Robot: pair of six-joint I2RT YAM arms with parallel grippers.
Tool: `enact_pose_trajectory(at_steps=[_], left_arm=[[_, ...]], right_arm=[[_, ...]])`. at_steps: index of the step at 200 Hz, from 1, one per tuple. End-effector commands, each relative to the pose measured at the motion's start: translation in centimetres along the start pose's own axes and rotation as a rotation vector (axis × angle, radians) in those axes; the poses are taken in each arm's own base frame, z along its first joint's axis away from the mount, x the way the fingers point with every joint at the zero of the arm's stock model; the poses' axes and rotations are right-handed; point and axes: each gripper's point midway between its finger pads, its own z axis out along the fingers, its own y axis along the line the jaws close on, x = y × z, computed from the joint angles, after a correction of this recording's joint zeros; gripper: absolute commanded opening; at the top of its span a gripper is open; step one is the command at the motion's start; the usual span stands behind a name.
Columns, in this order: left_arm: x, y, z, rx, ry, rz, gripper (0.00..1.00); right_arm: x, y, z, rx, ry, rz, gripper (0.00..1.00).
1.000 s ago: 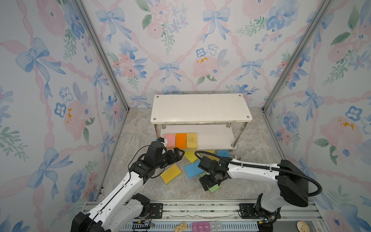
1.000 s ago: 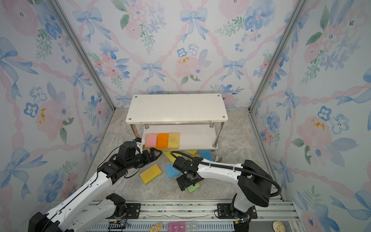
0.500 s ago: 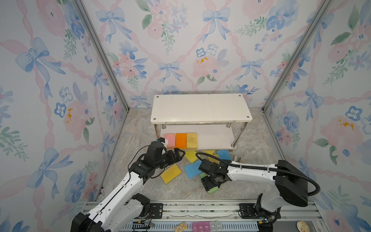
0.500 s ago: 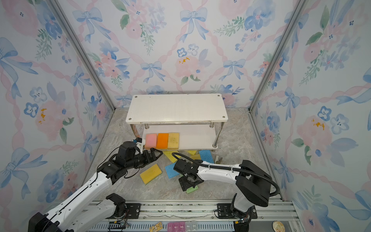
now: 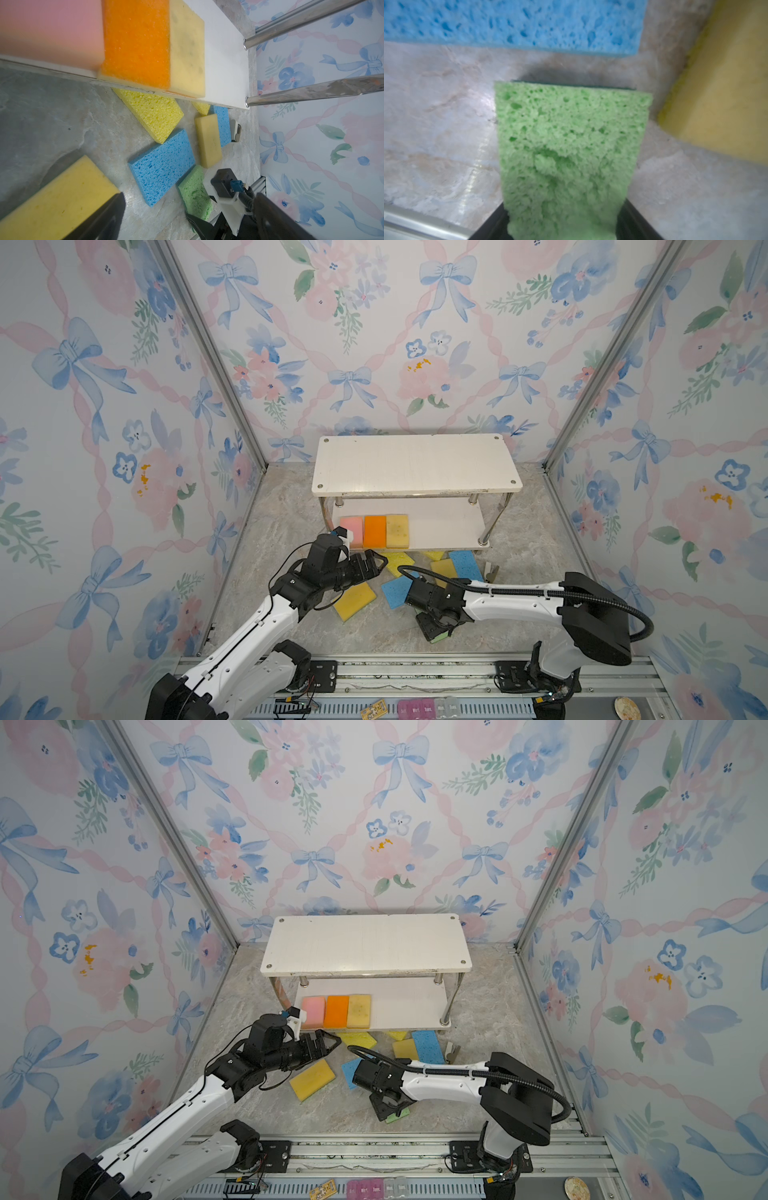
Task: Arrange cleaning sponges on a shelf
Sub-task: Pick up the cleaning sponge from the bottom-center of the table.
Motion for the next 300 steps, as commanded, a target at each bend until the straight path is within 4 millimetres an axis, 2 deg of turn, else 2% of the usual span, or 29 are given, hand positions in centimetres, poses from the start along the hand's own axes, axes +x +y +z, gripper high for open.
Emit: enact_pose_trajectory(at_steps=[1,44,88,114,130,132,137,162,198,220,259,300], left_arm=[[-0.3,-1.0,-0.3,0.019,-0.041,-0.035,0.98],[0.0,-3.4,-0.1,0.076,-0.102,-0.046,0.98],[0.8,-7.4,1.3,0.233,-0.108,-0.106,0.98],[0.5,-10.7,2.5,0.283,-0.090,-0.081,0.98],[0.8,-11.1,3.7,0.272,-0.063,-0.090,0.94],[0.3,-12.1,3.4,0.295,-0.071,-0.087,0.93],[0.1,-12.7,3.4,0.312,-0.073,-0.089,0.91],[0.4,-13.0,4.6,0.308,-0.051,-0.094,0.86],[0.6,-13.4,5.6,0.319,-0.032,-0.091,0.72],[1.0,-13.4,6.1,0.319,-0.009,-0.084,0.69],[1.5,-12.3,6.4,0.307,0.000,-0.096,0.54],[2.1,-12.5,7.1,0.322,0.031,-0.090,0.37]], right_arm=[[0.1,-0.5,-3.1,-0.010,-0.041,-0.024,0.64],[-1.0,-2.2,-6.8,-0.088,-0.126,-0.050,0.64],[-4.6,-5.0,-10.7,-0.200,-0.236,0.045,0.64],[-6.4,-5.2,-12.0,-0.261,-0.280,0.033,0.64],[-6.9,-5.4,-12.6,-0.260,-0.286,0.026,0.64],[-6.9,-5.4,-12.7,-0.261,-0.285,0.025,0.64],[-7.1,-5.4,-12.8,-0.261,-0.286,0.025,0.64],[-8.1,-5.3,-13.3,-0.276,-0.300,0.013,0.65],[-9.1,-4.8,-13.3,-0.283,-0.289,-0.005,0.64],[-9.3,-4.7,-13.1,-0.286,-0.285,0.000,0.64],[-9.7,-4.5,-13.4,-0.295,-0.295,0.005,0.64],[-9.3,-4.6,-13.6,-0.294,-0.295,0.013,0.64]])
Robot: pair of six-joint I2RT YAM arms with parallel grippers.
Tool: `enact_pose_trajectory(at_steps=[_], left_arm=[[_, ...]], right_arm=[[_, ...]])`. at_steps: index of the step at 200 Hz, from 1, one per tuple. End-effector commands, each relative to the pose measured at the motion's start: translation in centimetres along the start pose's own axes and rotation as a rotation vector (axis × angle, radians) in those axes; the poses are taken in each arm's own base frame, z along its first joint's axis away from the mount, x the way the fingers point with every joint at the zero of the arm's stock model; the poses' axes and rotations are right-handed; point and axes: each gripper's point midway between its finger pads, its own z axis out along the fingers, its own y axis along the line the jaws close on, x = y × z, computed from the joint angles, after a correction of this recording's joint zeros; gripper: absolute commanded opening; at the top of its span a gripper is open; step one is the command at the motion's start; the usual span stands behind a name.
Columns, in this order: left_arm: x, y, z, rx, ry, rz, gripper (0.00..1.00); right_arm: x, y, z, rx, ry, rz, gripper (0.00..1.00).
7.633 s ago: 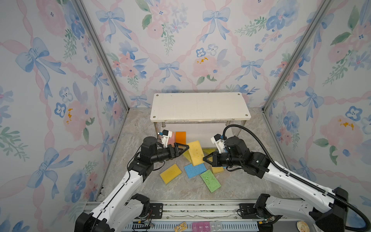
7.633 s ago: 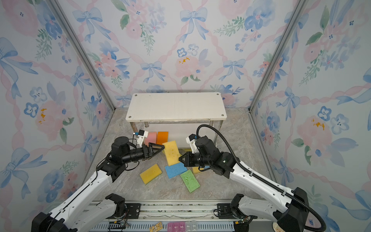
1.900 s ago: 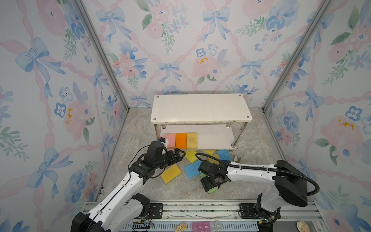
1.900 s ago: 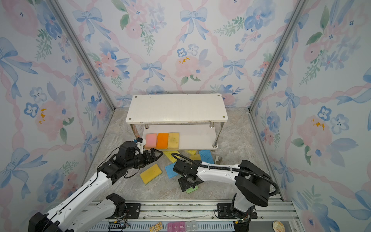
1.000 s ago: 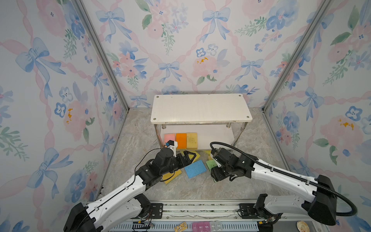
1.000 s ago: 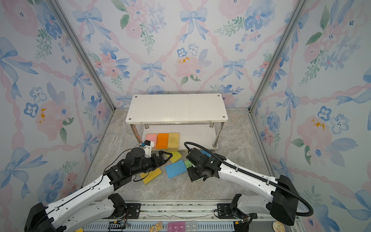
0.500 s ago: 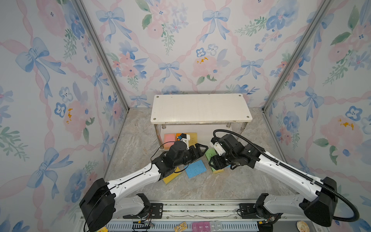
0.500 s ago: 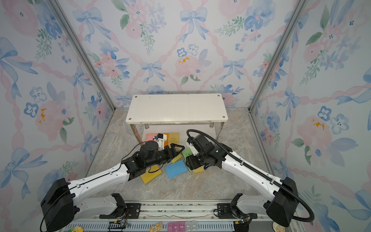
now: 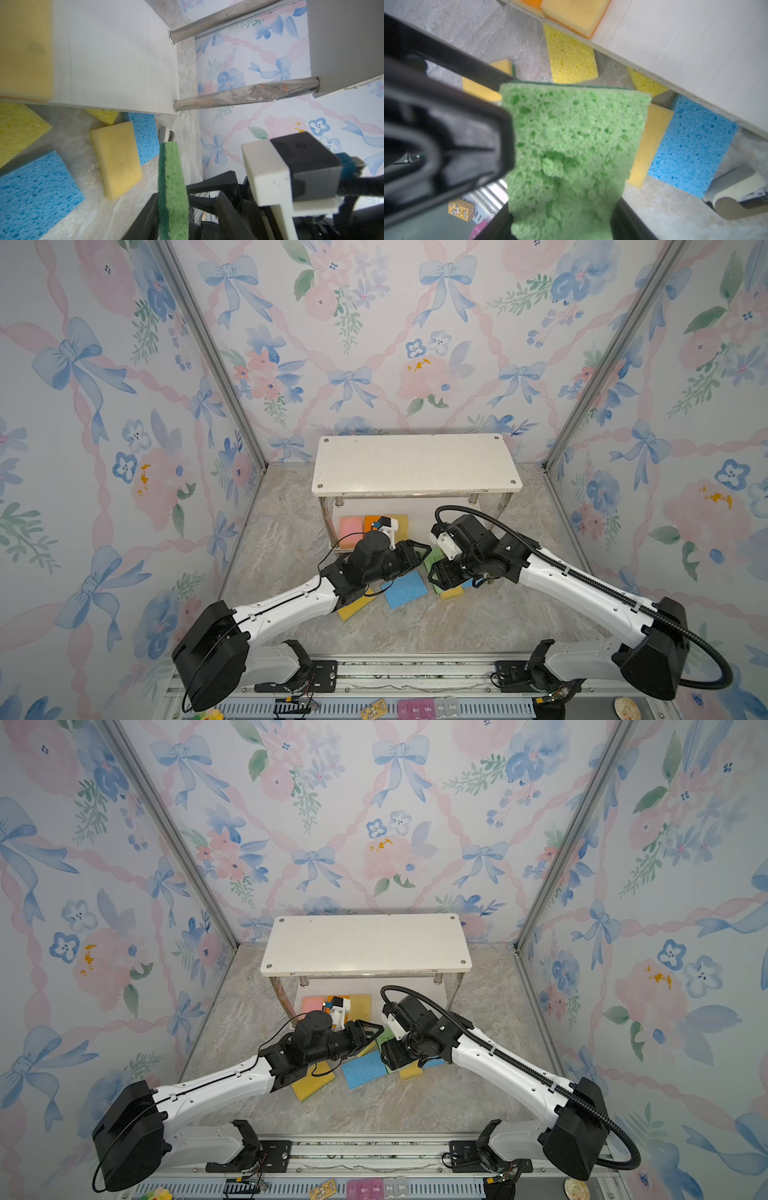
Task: Arrange cleaning sponges on a shelf
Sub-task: Pick up the cleaning sponge from the bottom-center of the table.
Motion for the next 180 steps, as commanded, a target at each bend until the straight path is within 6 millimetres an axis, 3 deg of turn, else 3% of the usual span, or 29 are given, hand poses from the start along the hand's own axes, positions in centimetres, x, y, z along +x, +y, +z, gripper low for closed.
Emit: enact_pose_trajectory(at_steps=[1,69,71,110,132,159,180], left_arm=[[0.6,0.0,0.5,0.023,0.033,0.005,0.36],[0.3,0.1,0.1,0.025,0.016,0.014,0.01],[0.8,1.2,0.1,0.003,0.023,0.009,0.00],[0.3,1.9,-0.8,0.002,0.009,0.018,0.00],[-0.6,2.7,-2.0,0.009,-0.010,0.024,0.00],[-1.8,2.4,-3.6,0.074,-0.032,0.000,0.00],[-2.3,1.6,-4.5,0.125,-0.030,0.014,0.00]], right_arm=[[-0.5,0.3,-0.9,-0.015,-0.019,0.002,0.64],[0.2,0.2,-1.7,-0.008,-0.030,0.008,0.66],[0.2,0.3,-1.8,-0.009,-0.031,0.009,0.66],[0.6,0.1,-3.2,-0.012,-0.033,0.027,0.88],[1.0,0.5,-4.9,-0.120,-0.059,0.116,1.00],[1.7,0.8,-6.4,-0.265,-0.113,0.266,1.00],[2.1,0.6,-7.1,-0.354,-0.171,0.378,0.94]])
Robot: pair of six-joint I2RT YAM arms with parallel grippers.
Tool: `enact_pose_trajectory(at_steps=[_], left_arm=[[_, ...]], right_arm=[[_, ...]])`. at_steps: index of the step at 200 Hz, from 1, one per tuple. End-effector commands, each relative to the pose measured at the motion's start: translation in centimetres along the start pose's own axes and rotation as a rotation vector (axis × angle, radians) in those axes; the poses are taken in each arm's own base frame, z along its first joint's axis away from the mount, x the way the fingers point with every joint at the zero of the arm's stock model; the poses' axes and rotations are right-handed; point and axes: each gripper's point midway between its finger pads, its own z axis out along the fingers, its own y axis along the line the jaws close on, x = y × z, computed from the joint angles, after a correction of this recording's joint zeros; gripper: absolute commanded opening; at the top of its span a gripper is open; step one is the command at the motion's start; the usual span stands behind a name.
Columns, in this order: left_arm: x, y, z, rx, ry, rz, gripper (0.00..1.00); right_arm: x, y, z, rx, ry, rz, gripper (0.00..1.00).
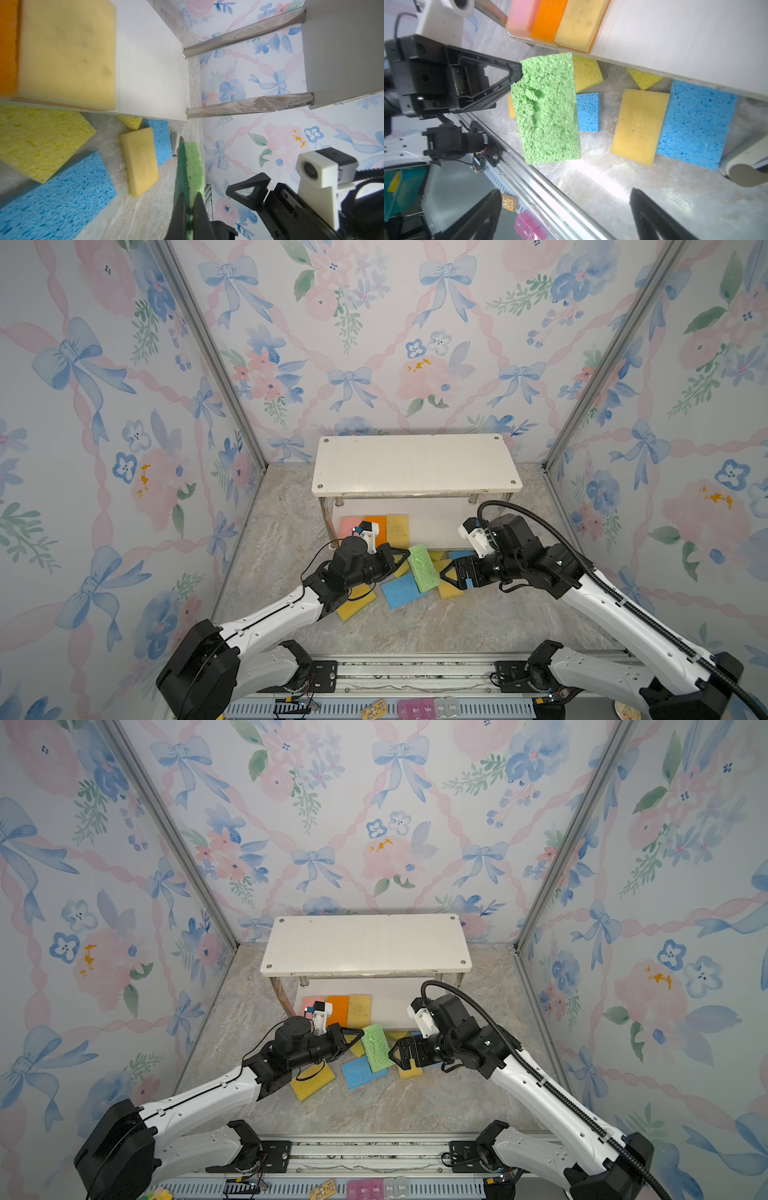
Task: Arrange cleaning sponges on a shelf
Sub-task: Pick up the cleaning sponge from the bottom-center of the table.
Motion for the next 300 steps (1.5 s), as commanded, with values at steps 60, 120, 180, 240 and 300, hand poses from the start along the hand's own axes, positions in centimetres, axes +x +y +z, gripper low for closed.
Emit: enact_pose_trajectory(at_steps=[60,120,180,240,300], left_arm=[[-0.3,-4.5,-1.7,0.237,0.042,0.016,0.00],[-0.4,-5.5,-2.2,0.285,0.025,-0.004,0.00],[-0.3,-5.9,-2.1,0.297,0.024,-0.009,0.00],[0.1,-6.1,-1.7,0.304,0.040,-0.016,0.00],[0.2,-5.7,-1.5,0.297,0.042,-0.019,0.00]], right_arm=[[0.2,1.2,-0.7,-0.305,-0.087,0.281,0.74],[-0.4,1.5,-0.2,-0.307,-0.066,0.248,0.66],[-1.1,2.3,0.5,-0.324,-0.066,0.224,0.61],[-1.3,2.6,1.2,-0.328,-0.057,0.214,0.53],[-1.0,3.0,1.1,-0.330,-0.049,0.202,0.47]])
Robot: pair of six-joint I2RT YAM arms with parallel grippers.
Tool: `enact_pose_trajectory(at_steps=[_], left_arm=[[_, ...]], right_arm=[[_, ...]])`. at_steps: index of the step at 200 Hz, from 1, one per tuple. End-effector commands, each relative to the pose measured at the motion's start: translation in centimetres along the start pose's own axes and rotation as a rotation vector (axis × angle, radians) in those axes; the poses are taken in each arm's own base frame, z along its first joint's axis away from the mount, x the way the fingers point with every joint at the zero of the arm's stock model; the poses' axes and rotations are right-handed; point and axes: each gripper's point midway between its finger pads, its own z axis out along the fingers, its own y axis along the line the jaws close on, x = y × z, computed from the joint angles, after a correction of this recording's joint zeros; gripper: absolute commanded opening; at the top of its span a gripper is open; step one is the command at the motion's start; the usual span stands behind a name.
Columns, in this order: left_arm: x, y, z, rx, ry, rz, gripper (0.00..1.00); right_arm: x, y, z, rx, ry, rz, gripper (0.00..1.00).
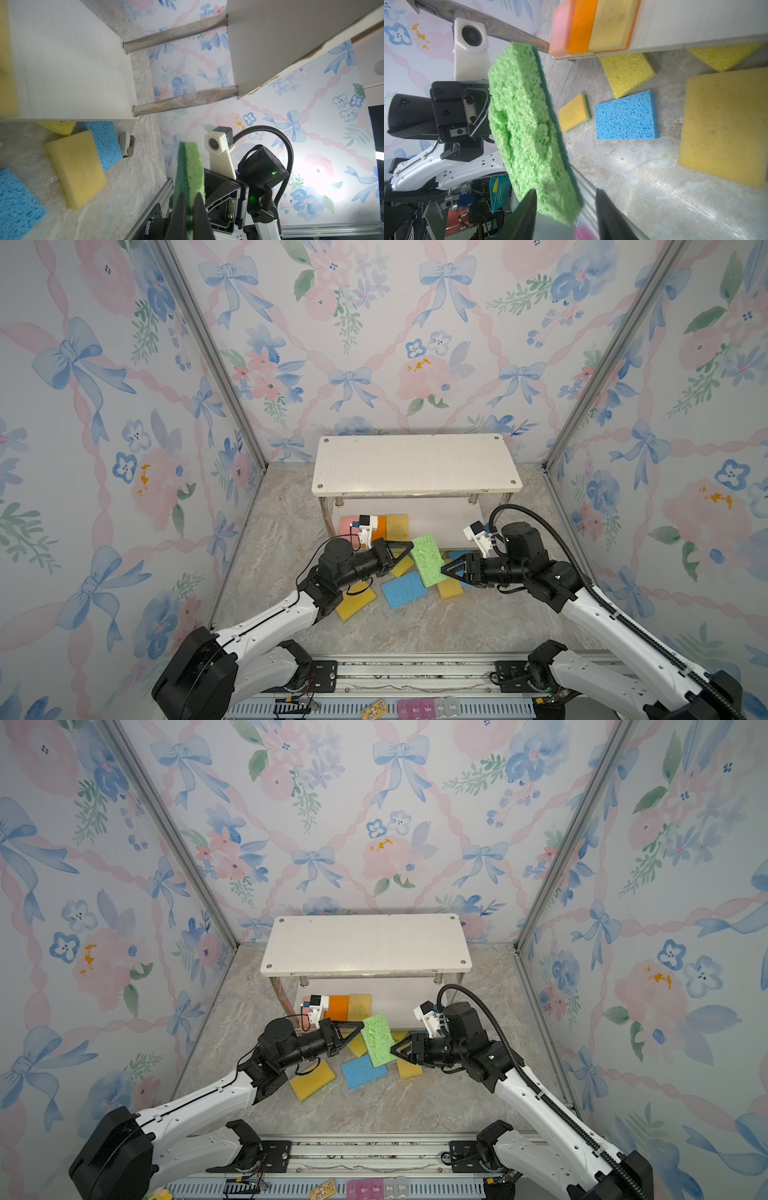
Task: Arrange cleaning sponges on a shelf
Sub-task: Pick up the cleaning sponge from the bottom-center of the table.
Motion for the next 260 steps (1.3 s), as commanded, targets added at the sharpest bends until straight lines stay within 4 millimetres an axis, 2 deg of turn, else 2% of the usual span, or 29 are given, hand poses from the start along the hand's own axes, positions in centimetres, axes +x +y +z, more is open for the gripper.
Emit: enact_pose_trajectory(at_steps=[1,112,159,224,251,260], left_arm=[[0.1,-0.4,0.1,0.021,0.002,0.005,0.00],[0.5,0.2,-0.2,0.014,0.012,0.002,0.00],[0.6,0.0,-0.3,0.019,0.016,0.002,0.00],[0.7,0.2,-0.5,0.017,0.018,-0.009,0.00],[0.4,0.5,-1.1,0.015,0.006,-0.014,0.10],[0.3,0.8,-1.5,0.012,-0.004,-0.015,0.18]], right_arm=[[-0.2,1.6,-0.3,-0.030,-0.004,-0.036,0.47],[0.6,1.9,-0.6,-0.004,-0.007,-0.066,0.39],[0.8,1.6,-0.6,0.009,-0.016,-0.058,0.27],[0.7,1.8,-0.4,0.030,-0.042,-0.069,0.18],[0.5,1.8,-0.2,0.059,-0.079,-0.076,0.14],[0.3,1.6,-0.1,0.077,-0.096,-0.073,0.13]])
